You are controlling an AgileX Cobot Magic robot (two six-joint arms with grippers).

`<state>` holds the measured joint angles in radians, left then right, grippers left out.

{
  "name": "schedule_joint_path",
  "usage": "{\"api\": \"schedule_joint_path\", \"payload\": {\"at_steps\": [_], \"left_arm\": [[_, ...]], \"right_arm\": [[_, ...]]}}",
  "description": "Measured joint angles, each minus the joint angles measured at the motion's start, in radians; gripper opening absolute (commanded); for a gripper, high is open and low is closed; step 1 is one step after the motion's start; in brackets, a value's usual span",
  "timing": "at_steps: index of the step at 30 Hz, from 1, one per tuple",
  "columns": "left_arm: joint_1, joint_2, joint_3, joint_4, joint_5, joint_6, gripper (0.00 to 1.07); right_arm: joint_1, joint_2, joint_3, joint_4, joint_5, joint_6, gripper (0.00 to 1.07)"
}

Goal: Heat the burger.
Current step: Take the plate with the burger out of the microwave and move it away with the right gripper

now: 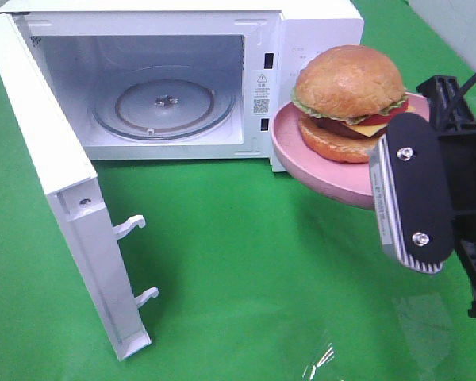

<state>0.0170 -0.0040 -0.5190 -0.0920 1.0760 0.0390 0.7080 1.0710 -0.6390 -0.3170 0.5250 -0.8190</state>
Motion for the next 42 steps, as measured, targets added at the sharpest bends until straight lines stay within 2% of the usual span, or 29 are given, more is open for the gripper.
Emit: {"api": "schedule_joint_path", "payload": {"at_steps": [6,15,23,32,42], "left_arm": [[0.0,0.0,0.0,0.0,0.0,0.0,0.97],[0.0,0.0,0.0,0.0,0.0,0.0,0.97],[0.0,0.0,0.0,0.0,0.0,0.0,0.97],[0.0,0.0,0.0,0.0,0.0,0.0,0.97],[0.0,0.0,0.0,0.0,0.0,0.0,0.97]], "right_arm": [[0.0,-0.038,0.0,-0.072,0.15,0.23,0.0],[0.0,-0.039,0.0,-0.208,0.221,0.544,0.0],[0.0,-0.032,0.0,-0.23,0.303,0.766,0.0],[-0.001,0.053,0.0,-0.28,0.346,0.919,0.0],[-0.001,0.174,0.0,-0.367,0.377,1.225,0.0]]}}
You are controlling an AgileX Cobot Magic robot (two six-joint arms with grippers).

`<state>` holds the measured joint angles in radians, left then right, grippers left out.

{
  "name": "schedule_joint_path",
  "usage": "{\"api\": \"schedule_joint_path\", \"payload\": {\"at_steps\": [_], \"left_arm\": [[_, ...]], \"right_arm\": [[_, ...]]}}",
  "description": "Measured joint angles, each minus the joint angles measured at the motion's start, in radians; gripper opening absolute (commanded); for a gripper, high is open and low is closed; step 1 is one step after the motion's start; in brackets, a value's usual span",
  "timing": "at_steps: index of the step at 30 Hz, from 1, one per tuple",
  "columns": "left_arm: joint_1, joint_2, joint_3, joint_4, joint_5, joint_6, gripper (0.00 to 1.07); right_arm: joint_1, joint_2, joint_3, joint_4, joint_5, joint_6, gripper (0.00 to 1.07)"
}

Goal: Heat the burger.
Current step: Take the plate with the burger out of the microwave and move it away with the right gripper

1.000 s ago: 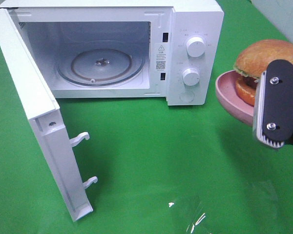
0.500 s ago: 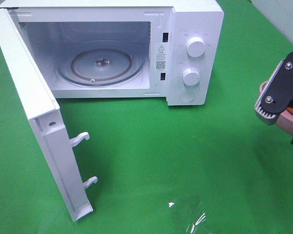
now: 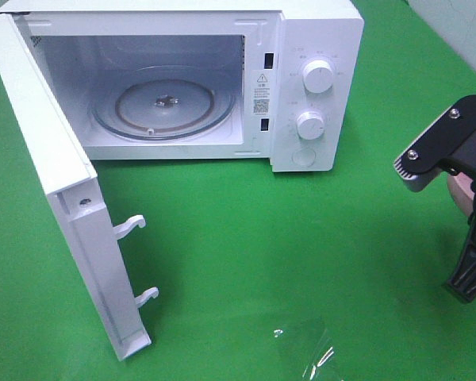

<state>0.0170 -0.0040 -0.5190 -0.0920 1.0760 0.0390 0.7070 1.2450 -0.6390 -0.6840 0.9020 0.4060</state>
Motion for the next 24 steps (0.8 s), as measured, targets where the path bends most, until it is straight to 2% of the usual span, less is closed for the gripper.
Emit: {"api": "schedule_joint_path", "payload": {"at_steps": [4,6,11,13,24], "left_arm": [[0.0,0.0,0.0,0.0,0.0,0.0,0.97],[0.0,0.0,0.0,0.0,0.0,0.0,0.97],[0.0,0.0,0.0,0.0,0.0,0.0,0.97],[0.0,0.0,0.0,0.0,0.0,0.0,0.97],[0.0,0.0,0.0,0.0,0.0,0.0,0.97]], "right_arm": [[0.0,0.065,0.0,-0.032,0.018,0.126,0.0],[0.0,0.118,0.0,-0.073,0.022,0.265,0.0],[0.0,0.155,0.0,-0.099,0.022,0.352,0.0],[0.0,0.203,0.0,-0.116,0.02,0.455,0.0],[0.0,0.326,-0.002,-0.156,-0.018,0.576,0.0]]}}
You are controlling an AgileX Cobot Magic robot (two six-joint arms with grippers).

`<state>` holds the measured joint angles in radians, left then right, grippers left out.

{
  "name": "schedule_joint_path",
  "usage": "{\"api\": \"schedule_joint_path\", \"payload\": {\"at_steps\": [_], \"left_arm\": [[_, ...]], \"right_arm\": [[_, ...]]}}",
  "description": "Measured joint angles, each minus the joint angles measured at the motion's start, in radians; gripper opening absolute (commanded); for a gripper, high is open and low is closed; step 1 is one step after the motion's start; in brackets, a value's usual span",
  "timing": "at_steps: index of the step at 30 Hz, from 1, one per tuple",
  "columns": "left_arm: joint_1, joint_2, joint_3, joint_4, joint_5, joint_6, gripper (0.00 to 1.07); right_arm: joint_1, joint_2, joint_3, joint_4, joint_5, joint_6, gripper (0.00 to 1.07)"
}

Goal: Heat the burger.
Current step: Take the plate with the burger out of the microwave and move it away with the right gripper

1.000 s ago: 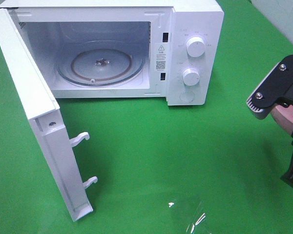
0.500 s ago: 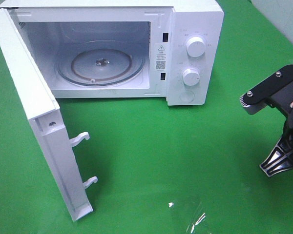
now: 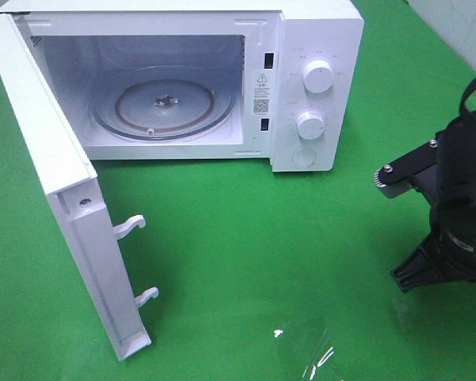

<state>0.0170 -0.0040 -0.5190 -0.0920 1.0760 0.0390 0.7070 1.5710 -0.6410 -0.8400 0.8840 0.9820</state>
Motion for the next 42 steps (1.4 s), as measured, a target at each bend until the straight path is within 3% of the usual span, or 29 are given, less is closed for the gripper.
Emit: {"api": "schedule_joint_path", "payload": {"at_steps": [20,28,32,34,35,36,37,38,42], "left_arm": [[0.0,0.0,0.0,0.0,0.0,0.0,0.97],[0.0,0.0,0.0,0.0,0.0,0.0,0.97],[0.0,0.0,0.0,0.0,0.0,0.0,0.97],[0.0,0.0,0.0,0.0,0.0,0.0,0.97],[0.0,0.0,0.0,0.0,0.0,0.0,0.97],[0.0,0.0,0.0,0.0,0.0,0.0,0.97],[0.0,0.0,0.0,0.0,0.0,0.0,0.97],[0.0,0.0,0.0,0.0,0.0,0.0,0.97],[0.0,0.0,0.0,0.0,0.0,0.0,0.97]], "right_arm": [[-0.004,0.245,-0.004,-0.119,-0.132,0.235,0.0],[-0.004,0.325,-0.005,-0.162,-0.15,0.284,0.05],[-0.004,0.327,-0.005,-0.162,-0.15,0.284,0.13],[-0.004,0.321,-0.005,-0.147,-0.151,0.277,0.25],[-0.004,0.321,-0.005,-0.147,-0.151,0.277,0.25],[-0.004,0.303,-0.005,-0.124,-0.155,0.274,0.33],[-0.004,0.303,-0.005,-0.124,-0.155,0.274,0.33],[-0.004,0.274,-0.005,-0.11,-0.155,0.267,0.41],[-0.004,0.207,-0.004,-0.078,-0.155,0.239,0.5]]}}
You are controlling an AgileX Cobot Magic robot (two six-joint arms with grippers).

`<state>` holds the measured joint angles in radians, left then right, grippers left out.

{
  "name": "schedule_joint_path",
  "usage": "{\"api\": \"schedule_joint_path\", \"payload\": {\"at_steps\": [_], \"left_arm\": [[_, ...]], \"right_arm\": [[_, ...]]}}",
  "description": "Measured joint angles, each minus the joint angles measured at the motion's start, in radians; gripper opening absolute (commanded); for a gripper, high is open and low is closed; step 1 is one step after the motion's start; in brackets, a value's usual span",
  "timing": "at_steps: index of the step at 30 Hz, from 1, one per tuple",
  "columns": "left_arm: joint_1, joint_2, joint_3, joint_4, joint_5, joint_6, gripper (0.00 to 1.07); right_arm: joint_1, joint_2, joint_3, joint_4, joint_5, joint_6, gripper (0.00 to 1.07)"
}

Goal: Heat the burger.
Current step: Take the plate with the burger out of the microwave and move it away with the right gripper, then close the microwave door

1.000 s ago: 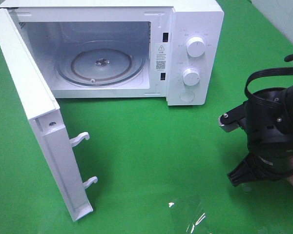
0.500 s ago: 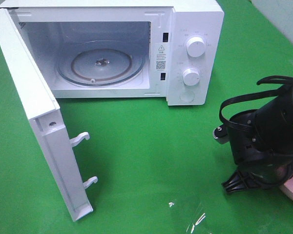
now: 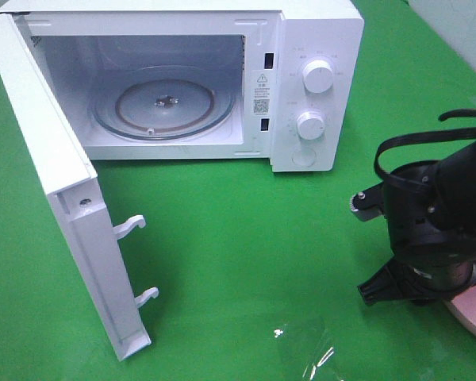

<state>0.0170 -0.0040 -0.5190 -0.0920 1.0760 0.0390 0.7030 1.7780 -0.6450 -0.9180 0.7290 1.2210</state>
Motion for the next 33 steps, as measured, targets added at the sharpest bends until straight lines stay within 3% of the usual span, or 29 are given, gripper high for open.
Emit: {"api": "schedule_joint_path", "payload": {"at_steps": [9,13,18,20,33], "left_arm": [[0.0,0.0,0.0,0.0,0.0,0.0,0.97],[0.0,0.0,0.0,0.0,0.0,0.0,0.97],[0.0,0.0,0.0,0.0,0.0,0.0,0.97],[0.0,0.0,0.0,0.0,0.0,0.0,0.97],[0.0,0.0,0.0,0.0,0.0,0.0,0.97]], "right_arm": [[0.0,-0.242,0.001,0.212,-0.033,-0.258,0.55],[0.0,-0.396,0.001,0.41,-0.064,-0.529,0.61],[0.0,-0.522,0.002,0.55,-0.065,-0.69,0.69],[0.0,-0.648,0.002,0.662,-0.056,-0.823,0.74],[0.0,-0.919,0.002,0.738,0.146,-0.938,0.75]]}}
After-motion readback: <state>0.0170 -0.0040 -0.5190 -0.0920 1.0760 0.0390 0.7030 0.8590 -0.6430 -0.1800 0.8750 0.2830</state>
